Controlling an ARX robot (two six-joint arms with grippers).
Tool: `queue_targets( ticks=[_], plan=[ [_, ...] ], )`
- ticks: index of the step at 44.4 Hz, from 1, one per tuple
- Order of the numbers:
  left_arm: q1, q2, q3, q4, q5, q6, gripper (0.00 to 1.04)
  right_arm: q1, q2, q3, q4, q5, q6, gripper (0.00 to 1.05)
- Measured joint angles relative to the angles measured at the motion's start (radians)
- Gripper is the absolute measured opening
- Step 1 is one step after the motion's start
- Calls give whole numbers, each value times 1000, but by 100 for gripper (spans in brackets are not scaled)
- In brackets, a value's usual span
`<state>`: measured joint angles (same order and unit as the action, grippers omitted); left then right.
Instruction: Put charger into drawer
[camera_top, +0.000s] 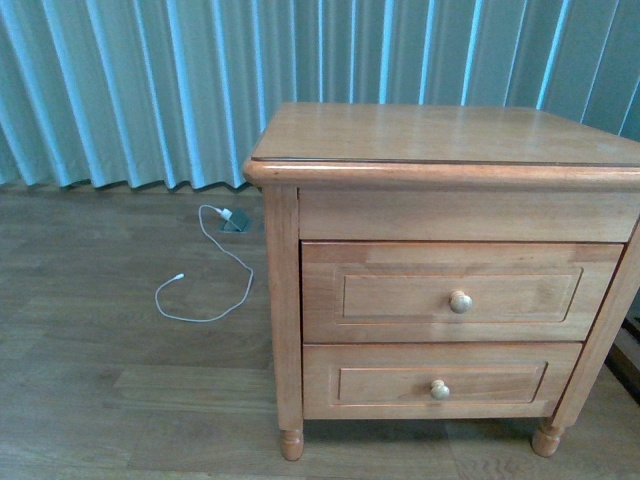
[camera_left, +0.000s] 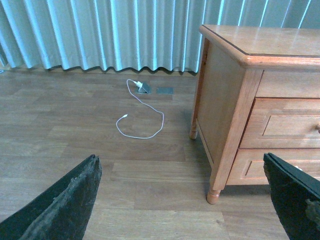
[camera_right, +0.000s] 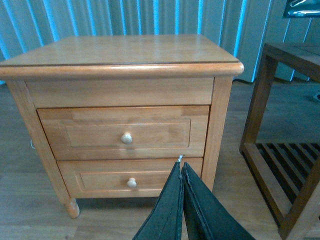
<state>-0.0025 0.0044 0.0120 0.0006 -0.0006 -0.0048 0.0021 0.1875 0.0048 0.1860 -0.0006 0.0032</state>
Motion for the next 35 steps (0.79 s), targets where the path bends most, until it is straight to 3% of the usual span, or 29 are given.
queue_targets(
  ticks=[3, 8, 31, 35],
  plan=[
    [0, 0, 0, 0, 1, 0, 99, 0, -12, 0, -11, 0, 0, 2],
    [0, 0, 0, 0, -1, 0, 99, 0, -157, 1, -176, 0, 0, 2],
    [0, 0, 0, 0, 0, 0, 99, 0, -182, 1, -184, 0, 0, 2],
    [0, 0, 0, 0, 0, 0, 99, 0, -182, 1, -184, 0, -2, 13]
  ],
)
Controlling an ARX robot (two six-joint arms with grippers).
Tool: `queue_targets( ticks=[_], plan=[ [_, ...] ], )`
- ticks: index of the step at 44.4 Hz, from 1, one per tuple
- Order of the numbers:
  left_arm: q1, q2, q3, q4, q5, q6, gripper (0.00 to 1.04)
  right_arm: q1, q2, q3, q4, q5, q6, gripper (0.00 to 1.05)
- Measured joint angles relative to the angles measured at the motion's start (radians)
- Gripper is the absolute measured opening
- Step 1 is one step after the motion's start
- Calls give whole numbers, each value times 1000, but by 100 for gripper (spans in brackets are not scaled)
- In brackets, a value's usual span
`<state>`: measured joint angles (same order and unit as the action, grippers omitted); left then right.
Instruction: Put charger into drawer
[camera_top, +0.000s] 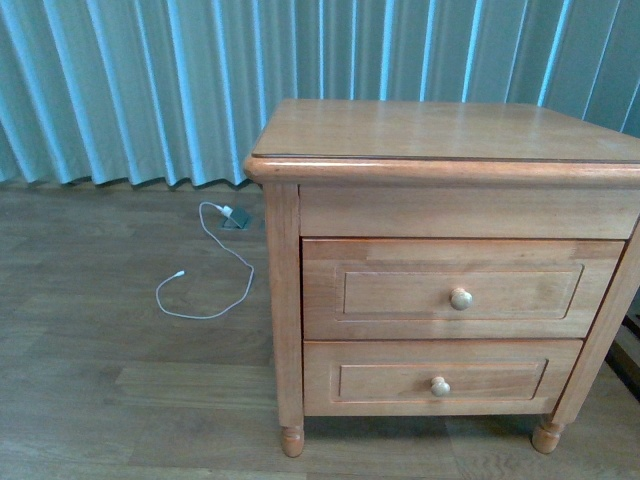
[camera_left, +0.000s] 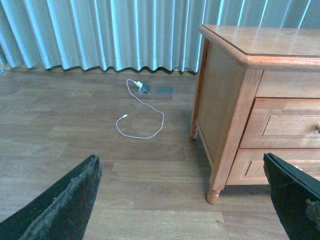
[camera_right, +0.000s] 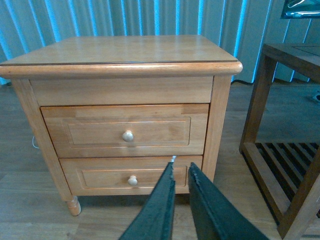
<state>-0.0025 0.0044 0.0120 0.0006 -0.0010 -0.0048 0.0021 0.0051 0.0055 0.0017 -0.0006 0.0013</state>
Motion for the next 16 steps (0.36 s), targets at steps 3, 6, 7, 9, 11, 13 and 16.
queue_targets(
  ticks=[3, 6, 7, 9, 11, 13, 16],
  plan=[
    [0, 0, 0, 0, 0, 0, 99, 0, 0, 0, 0, 0, 0, 24],
    [0, 0, 0, 0, 0, 0, 99, 0, 0, 0, 0, 0, 0, 35],
    [0, 0, 0, 0, 0, 0, 99, 0, 0, 0, 0, 0, 0, 38],
    [0, 0, 0, 0, 0, 0, 99, 0, 0, 0, 0, 0, 0, 45],
    [0, 0, 0, 0, 0, 0, 99, 0, 0, 0, 0, 0, 0, 52],
    [0, 0, 0, 0, 0, 0, 99, 0, 0, 0, 0, 0, 0, 59],
    [0, 0, 0, 0, 0, 0, 99, 0, 0, 0, 0, 0, 0, 70]
  ],
)
